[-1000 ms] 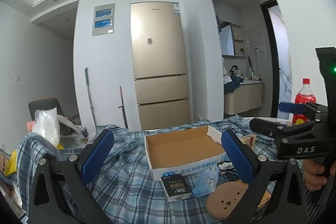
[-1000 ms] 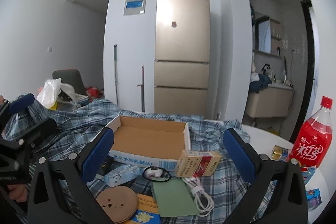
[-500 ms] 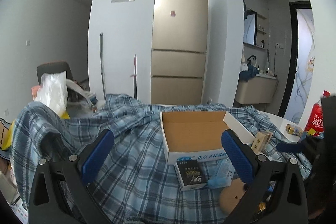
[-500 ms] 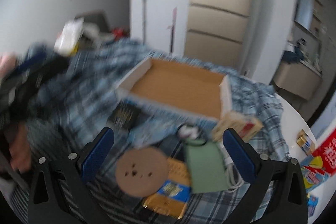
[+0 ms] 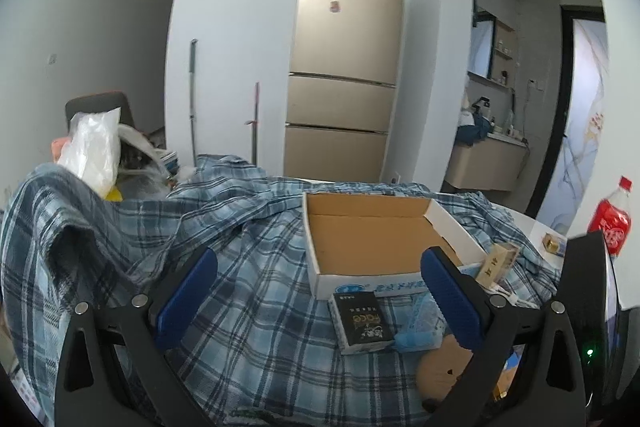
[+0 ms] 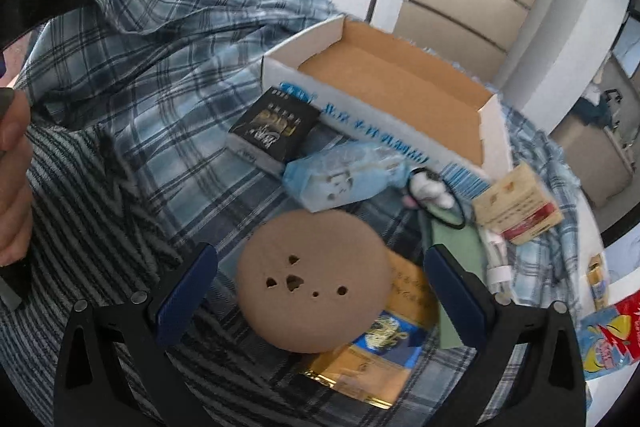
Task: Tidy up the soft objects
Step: 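Lower the right gripper onto the round tan coaster and grasp it, then lower the left gripper onto the gold-and-blue tea packet while the right holds the coaster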
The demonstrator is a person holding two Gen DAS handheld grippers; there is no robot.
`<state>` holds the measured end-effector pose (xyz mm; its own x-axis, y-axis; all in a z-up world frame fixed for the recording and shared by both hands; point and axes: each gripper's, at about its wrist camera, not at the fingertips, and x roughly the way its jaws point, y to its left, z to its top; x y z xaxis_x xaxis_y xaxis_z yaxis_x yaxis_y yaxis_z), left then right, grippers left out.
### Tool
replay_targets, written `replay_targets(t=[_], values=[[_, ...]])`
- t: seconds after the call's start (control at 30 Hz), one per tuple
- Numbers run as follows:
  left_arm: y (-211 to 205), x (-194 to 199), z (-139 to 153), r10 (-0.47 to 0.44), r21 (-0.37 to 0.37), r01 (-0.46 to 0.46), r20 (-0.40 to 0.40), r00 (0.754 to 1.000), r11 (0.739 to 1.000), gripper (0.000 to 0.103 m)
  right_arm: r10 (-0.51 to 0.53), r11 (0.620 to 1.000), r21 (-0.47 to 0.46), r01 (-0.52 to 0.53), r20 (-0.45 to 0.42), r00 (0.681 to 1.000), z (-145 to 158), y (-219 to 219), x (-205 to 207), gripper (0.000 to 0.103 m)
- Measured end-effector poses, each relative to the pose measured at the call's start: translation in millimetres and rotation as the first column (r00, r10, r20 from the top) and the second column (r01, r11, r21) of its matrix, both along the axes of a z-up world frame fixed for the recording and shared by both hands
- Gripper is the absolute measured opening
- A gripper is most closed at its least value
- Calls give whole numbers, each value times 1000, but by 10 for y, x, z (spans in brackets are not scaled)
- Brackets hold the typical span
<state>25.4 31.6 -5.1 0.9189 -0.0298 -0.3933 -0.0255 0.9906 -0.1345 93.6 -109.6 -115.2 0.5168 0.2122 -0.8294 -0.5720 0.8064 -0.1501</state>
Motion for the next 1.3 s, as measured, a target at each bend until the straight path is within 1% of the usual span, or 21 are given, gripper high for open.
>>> replay_targets(t=[0.1, 0.17, 0.27, 0.3, 0.33, 0.43, 0.53, 0.7, 0.83, 0.9, 0.97, 1.0, 1.07, 1.13, 1.3], values=[[60, 4, -3, 11, -26, -11, -6, 1000, 1000, 103, -2, 1000, -8, 2, -30, 1000, -53, -17, 21, 103], [83, 10, -5, 11, -32, -11, -7, 1000, 999, 103, 0, 1000, -28, 0, -29, 1000, -78, 5, 13, 102], [91, 12, -1, 7, -28, -7, -4, 1000, 1000, 103, 13, 998, -53, -14, -13, 1000, -95, 44, -3, 96], [91, 15, 3, 6, -24, -6, -3, 1000, 1000, 103, 18, 998, -59, -19, -12, 1000, -103, 53, -5, 92], [87, 12, 6, 4, -19, -4, 0, 1000, 1000, 103, 19, 997, -70, -20, -9, 1000, -111, 59, -15, 85], [55, -8, 16, 2, 0, -2, 12, 1000, 1000, 103, 28, 997, -67, -28, 0, 1000, -96, 65, -30, 81], [-10, -34, 21, -2, 29, 2, 23, 1000, 1000, 103, 20, 1000, 2, -20, 22, 1000, 14, -21, -33, 79], [-125, -100, 34, -30, 73, 26, 55, 998, 997, 103, -73, 989, 139, 56, 120, 990, 330, -340, -52, 79], [-221, -148, 45, -57, 113, 48, 77, 995, 992, 103, -169, 961, 251, 112, 221, 960, 576, -679, -135, 79], [-256, -174, 51, -61, 129, 49, 90, 994, 990, 103, -226, 944, 302, 135, 291, 929, 678, -845, -204, 79], [-281, -187, 52, -73, 136, 60, 96, 993, 989, 103, -258, 939, 313, 142, 372, 892, 730, -920, -273, 79], [-291, -188, 50, -76, 140, 62, 95, 993, 988, 103, -275, 931, 335, 145, 385, 881, 745, -972, -292, 79], [-302, -176, 39, -80, 143, 67, 87, 993, 987, 103, -313, 907, 390, 156, 379, 871, 766, -1071, -293, 79], [-295, -156, 30, -80, 140, 69, 79, 994, 988, 103, -355, 892, 415, 181, 392, 849, 779, -1128, -319, 79], [-286, -141, 26, -84, 138, 74, 66, 994, 988, 103, -377, 876, 449, 175, 412, 830, 810, -1188, -362, 80]])
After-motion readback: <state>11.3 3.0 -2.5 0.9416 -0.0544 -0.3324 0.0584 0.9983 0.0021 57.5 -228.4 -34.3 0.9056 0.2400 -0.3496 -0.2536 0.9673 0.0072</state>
